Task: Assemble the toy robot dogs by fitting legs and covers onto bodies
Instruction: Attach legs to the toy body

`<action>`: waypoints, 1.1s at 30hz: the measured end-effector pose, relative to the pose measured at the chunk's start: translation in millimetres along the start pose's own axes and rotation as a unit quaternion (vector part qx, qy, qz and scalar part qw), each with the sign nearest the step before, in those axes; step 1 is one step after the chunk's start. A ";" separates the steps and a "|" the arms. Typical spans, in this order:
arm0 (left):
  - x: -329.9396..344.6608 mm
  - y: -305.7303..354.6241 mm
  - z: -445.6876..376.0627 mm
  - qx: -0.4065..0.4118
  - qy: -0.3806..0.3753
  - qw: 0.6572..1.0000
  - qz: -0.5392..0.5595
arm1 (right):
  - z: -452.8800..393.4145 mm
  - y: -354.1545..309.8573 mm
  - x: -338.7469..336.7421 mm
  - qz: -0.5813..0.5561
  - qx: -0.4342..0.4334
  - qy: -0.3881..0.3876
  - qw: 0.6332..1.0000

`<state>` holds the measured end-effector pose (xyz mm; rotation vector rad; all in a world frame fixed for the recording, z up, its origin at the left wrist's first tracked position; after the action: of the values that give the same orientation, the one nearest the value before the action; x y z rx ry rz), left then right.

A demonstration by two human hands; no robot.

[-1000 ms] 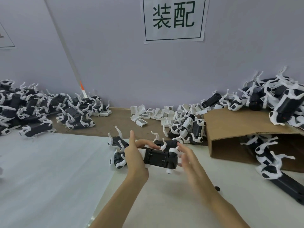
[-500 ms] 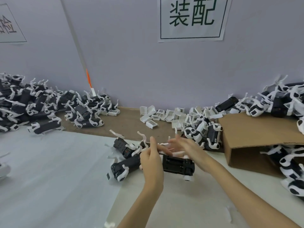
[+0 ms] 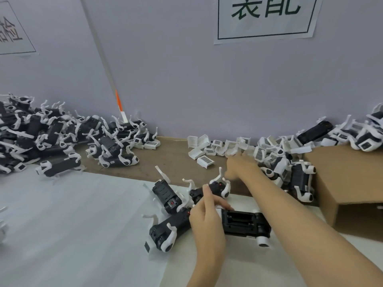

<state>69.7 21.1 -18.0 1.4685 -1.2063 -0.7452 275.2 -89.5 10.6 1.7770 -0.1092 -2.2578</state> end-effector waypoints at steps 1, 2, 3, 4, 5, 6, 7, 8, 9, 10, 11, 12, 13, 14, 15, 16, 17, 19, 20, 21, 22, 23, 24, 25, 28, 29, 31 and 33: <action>-0.3 -1.0 -0.5 -0.003 0.003 1.000 0.001 | -3.0 -1.0 4.4 0.018 0.012 -0.004 1.000; -1.0 -2.1 -0.7 -0.006 0.005 1.000 0.001 | -5.0 -1.3 5.6 0.028 0.020 0.010 0.999; -1.5 -2.8 -1.0 -0.008 0.007 1.000 0.003 | -5.8 -0.3 3.2 0.035 0.024 0.039 0.998; -1.7 -3.6 -0.6 -0.012 0.006 1.000 0.005 | -4.3 1.1 0.5 0.038 0.025 0.070 0.997; -1.1 -3.6 -0.8 -0.015 0.002 1.000 0.004 | -2.6 1.9 -3.4 0.039 0.021 0.101 0.994; -0.3 -4.2 -1.0 -0.020 -0.002 1.000 0.002 | 0.7 1.0 -8.6 0.038 0.011 0.132 0.990; 0.4 -4.7 -0.8 -0.024 -0.005 1.000 0.000 | 5.2 -0.9 -15.7 0.033 -0.004 0.168 0.985; 0.8 -4.4 -0.6 -0.027 -0.009 1.000 -0.001 | 11.1 -2.4 -24.8 0.021 -0.023 0.208 0.978; 0.5 -3.6 -0.2 -0.028 -0.011 1.000 0.000 | 18.1 -3.6 -33.9 -0.008 -0.049 0.251 0.967; 0.1 -2.6 -0.2 -0.029 -0.013 1.000 0.001 | 28.1 -2.7 -43.2 -0.062 -0.080 0.289 0.952; -0.1 -1.9 -0.5 -0.029 -0.017 0.999 0.002 | 40.1 2.8 -49.9 -0.153 -0.114 0.308 0.932; -0.3 -1.2 -0.6 -0.032 -0.021 0.999 0.003 | 53.1 9.4 -54.0 -0.257 -0.149 0.314 0.902; 0.0 -0.5 -0.5 -0.035 -0.027 0.999 0.003 | 67.3 17.2 -55.0 -0.351 -0.179 0.315 0.863; 1.3 -0.3 -0.3 -0.040 -0.035 0.999 0.002 | 82.8 25.5 -52.9 -0.420 -0.198 0.310 0.829; 2.8 -0.2 0.1 -0.045 -0.043 0.998 0.002 | 98.5 34.1 -47.9 -0.467 -0.209 0.303 0.804; 3.7 0.2 0.8 -0.049 -0.048 0.998 0.005 | 113.4 42.4 -39.9 -0.503 -0.216 0.293 0.784; 4.7 1.3 2.1 -0.051 -0.052 0.997 0.011 | 128.7 51.0 -28.9 -0.533 -0.218 0.279 0.768; 8.1 3.6 5.0 -0.055 -0.062 0.996 0.013 | 160.3 69.9 -1.2 -0.592 -0.213 0.255 0.734; 9.1 4.5 6.4 -0.059 -0.063 0.996 0.011 | 176.3 79.6 12.7 -0.623 -0.208 0.250 0.711; 9.9 5.3 7.7 -0.064 -0.062 0.996 0.007 | 191.2 88.4 26.7 -0.655 -0.201 0.247 0.685; 10.8 6.0 9.2 -0.071 -0.062 0.996 0.002 | 204.9 95.4 40.7 -0.685 -0.192 0.242 0.660; 12.6 5.9 10.7 -0.077 -0.065 0.995 -0.001 | 216.3 100.7 53.7 -0.709 -0.183 0.235 0.639; 16.0 4.7 11.8 -0.090 -0.071 0.993 -0.002 | 225.5 104.5 66.2 -0.728 -0.173 0.228 0.623; 19.7 2.8 13.8 -0.107 -0.080 0.991 -0.003 | 232.7 106.1 78.8 -0.743 -0.165 0.219 0.611; 27.7 2.3 21.4 -0.130 -0.104 0.986 -0.022 | 244.3 101.7 98.3 -0.758 -0.166 0.213 0.594; 30.0 3.3 24.0 -0.135 -0.109 0.985 -0.025 | 246.4 98.0 98.6 -0.756 -0.178 0.209 0.594; 33.4 4.6 28.4 -0.141 -0.118 0.983 -0.029 | 251.5 90.3 94.4 -0.735 -0.209 0.203 0.612; 35.2 5.8 31.5 -0.139 -0.125 0.982 -0.030 | 255.9 84.8 89.7 -0.673 -0.222 0.217 0.671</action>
<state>49.8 -22.0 -15.5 1.2084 -1.1917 -1.1183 23.1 -220.4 7.9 2.2451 2.2949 -1.8994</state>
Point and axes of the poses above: each hand's wrist, its own z-axis away from the middle knuckle, its own x-axis out of the palm, y = z × x, the point moved 9 cm from there along -z, towards the middle knuckle, and after that the axes turned 8 degrees about -y, right-handed, at the moved point
